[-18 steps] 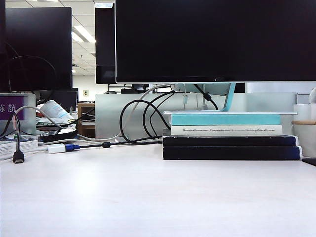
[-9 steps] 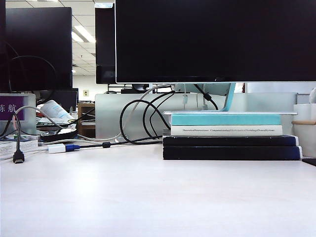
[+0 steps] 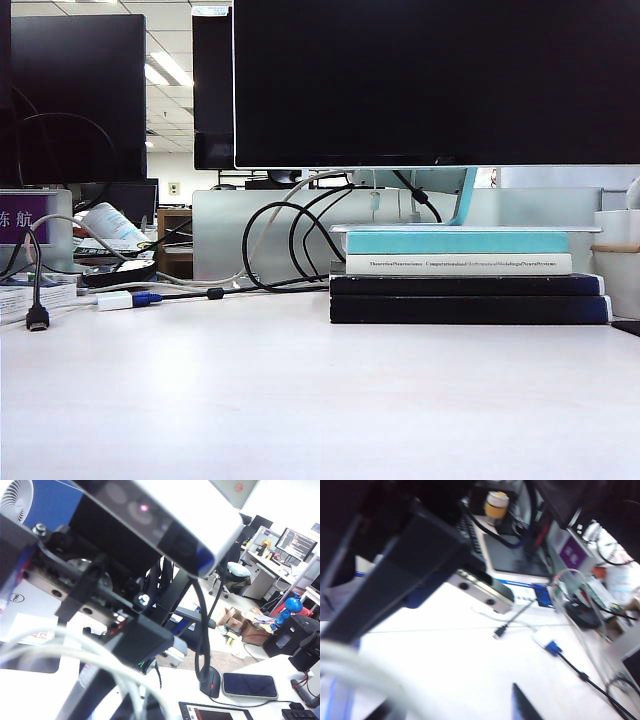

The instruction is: Unfold the white charging cable into a straight cable.

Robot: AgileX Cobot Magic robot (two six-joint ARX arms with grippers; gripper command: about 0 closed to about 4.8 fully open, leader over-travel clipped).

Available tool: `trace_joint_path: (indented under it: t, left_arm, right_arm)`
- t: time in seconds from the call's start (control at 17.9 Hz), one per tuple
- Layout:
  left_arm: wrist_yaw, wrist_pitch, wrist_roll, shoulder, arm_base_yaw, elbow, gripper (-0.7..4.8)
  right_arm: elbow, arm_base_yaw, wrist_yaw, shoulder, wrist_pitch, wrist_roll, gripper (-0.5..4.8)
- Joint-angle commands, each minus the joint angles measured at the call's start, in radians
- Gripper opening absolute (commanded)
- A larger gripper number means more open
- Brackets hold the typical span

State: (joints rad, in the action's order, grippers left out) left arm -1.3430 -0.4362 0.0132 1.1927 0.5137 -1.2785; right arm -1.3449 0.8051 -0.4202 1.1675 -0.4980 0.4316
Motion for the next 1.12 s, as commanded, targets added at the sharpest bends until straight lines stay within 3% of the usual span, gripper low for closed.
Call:
trace_joint_path:
  t: [0.06,0.17,0.5,0.78,0.84,0.89,1.01,1.12]
  left_arm:
    - [-0.004,0.019,-0.005,0.004,0.002,-0.003,-0.06]
    - [0.042,0.014,-0.005,0.006,0.002,-0.002,-0.06]
    - [0.039,0.020,-0.005,0.033,0.002,-0.002,-0.06]
    - [0.043,0.027,-0.005,0.033,0.001,-0.003,-0.06]
    - [0.053,0.027,-0.005,0.033,0.000,-0.003,-0.06]
    - [0.092,0.027,-0.006,0.033,-0.001,-0.003,-0.06]
    - [0.146,0.027,-0.022,0.033,-0.002,-0.003,-0.06]
    - [0.286,0.018,-0.026,0.033,-0.002,-0.003,-0.06]
  right_arm:
    - [-0.005,0.001,0.045,-0.018,0.014,-0.003,2.79]
    - [-0.005,0.001,0.046,-0.040,0.021,-0.008,2.79]
    - [-0.005,0.001,0.089,-0.100,-0.024,-0.016,2.80]
    - [-0.005,0.001,0.089,-0.117,-0.170,-0.016,3.28]
    - [-0.005,0.001,0.090,-0.128,-0.179,-0.016,3.65]
    - [-0.005,0.001,0.094,-0.147,-0.187,-0.016,4.13]
    - [-0.005,0.001,0.162,-0.187,-0.187,-0.017,4.14]
    - [-0.005,0.001,0.180,-0.223,-0.210,-0.032,4.14]
